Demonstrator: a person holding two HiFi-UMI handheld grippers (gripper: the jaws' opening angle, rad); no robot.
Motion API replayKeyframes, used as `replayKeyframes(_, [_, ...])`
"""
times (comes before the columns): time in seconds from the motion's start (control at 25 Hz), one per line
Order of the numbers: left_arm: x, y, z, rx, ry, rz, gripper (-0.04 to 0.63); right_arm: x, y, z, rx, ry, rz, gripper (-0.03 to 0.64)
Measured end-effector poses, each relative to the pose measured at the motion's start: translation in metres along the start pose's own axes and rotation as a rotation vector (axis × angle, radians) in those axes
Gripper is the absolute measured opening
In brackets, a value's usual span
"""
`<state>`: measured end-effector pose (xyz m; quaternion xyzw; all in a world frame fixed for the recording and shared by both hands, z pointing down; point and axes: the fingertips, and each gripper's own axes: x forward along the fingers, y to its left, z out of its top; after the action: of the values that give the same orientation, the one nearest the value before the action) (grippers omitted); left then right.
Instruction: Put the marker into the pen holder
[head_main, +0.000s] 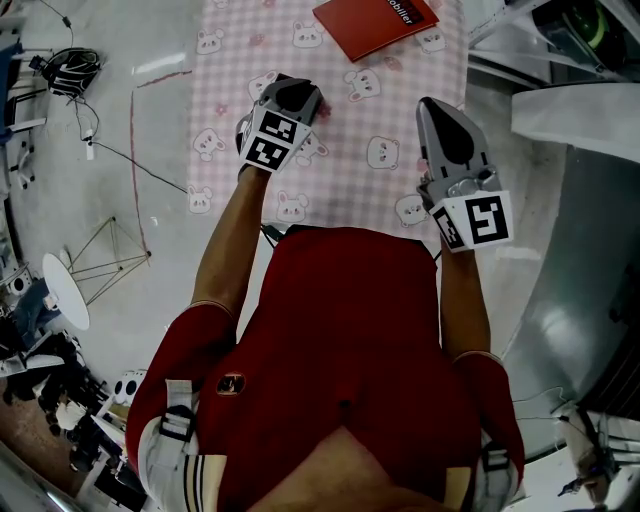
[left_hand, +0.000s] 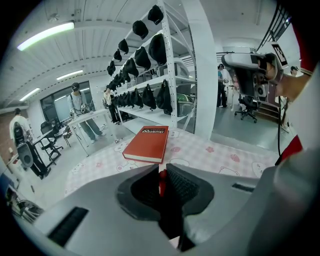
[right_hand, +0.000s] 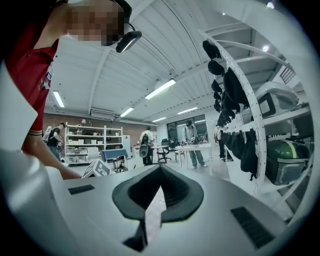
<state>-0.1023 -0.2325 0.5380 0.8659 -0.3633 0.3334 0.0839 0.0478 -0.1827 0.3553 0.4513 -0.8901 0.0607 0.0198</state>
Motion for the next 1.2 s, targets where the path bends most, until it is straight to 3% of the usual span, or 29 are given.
replayKeyframes(0.92, [-0.005, -0.003, 0.012, 0.002, -0.077, 0.017, 0.117, 0.002, -0.001, -0.003, -0.001, -0.003, 0.002, -0.002])
replayKeyframes(1.2, [-0.022, -0.001, 0.029, -0.010, -0.167, 0.049, 0.117, 0.003, 0.002, -0.001, -0.002, -0.008, 0.013, -0.002])
